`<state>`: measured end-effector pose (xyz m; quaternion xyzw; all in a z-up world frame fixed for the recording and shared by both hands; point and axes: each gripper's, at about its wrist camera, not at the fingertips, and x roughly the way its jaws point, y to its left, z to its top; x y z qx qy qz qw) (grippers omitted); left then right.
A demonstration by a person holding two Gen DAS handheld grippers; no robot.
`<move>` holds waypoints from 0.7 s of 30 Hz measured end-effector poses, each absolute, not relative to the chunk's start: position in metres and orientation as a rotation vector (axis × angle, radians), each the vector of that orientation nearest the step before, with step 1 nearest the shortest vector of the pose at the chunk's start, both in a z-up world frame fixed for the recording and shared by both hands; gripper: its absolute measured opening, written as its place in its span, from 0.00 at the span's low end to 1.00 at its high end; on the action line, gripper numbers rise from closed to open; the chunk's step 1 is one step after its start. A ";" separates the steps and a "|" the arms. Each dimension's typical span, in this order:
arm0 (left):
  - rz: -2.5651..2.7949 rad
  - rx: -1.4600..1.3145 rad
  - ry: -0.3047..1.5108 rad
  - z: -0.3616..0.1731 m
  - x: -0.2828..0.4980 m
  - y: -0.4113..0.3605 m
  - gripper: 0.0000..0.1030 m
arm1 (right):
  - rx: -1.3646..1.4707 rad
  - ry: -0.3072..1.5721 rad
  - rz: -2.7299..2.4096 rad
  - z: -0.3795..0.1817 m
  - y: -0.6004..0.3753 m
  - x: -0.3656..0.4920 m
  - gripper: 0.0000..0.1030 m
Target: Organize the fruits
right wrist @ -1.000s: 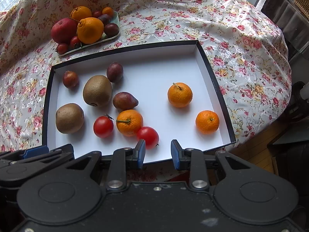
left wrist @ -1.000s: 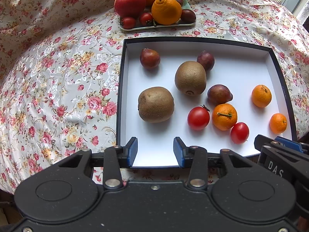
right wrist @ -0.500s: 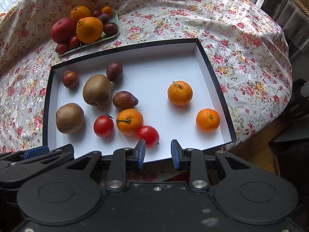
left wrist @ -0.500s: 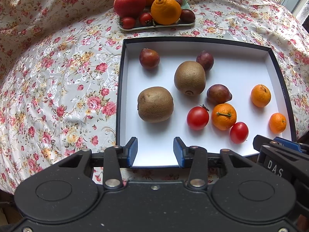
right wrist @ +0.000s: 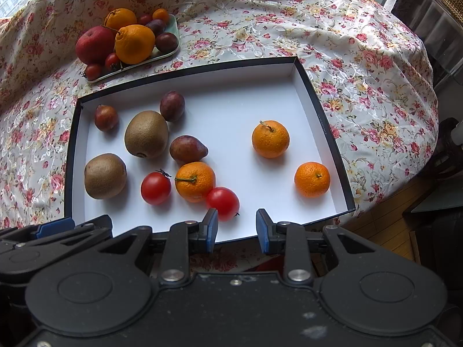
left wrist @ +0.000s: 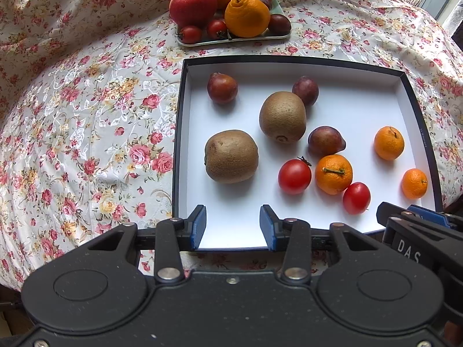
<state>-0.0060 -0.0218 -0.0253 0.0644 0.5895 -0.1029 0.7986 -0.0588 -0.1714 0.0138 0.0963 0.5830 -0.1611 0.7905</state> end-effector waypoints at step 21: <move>-0.225 0.137 1.271 -0.026 -0.006 -0.022 0.49 | 0.209 1.256 -0.347 0.014 -0.171 -0.059 0.31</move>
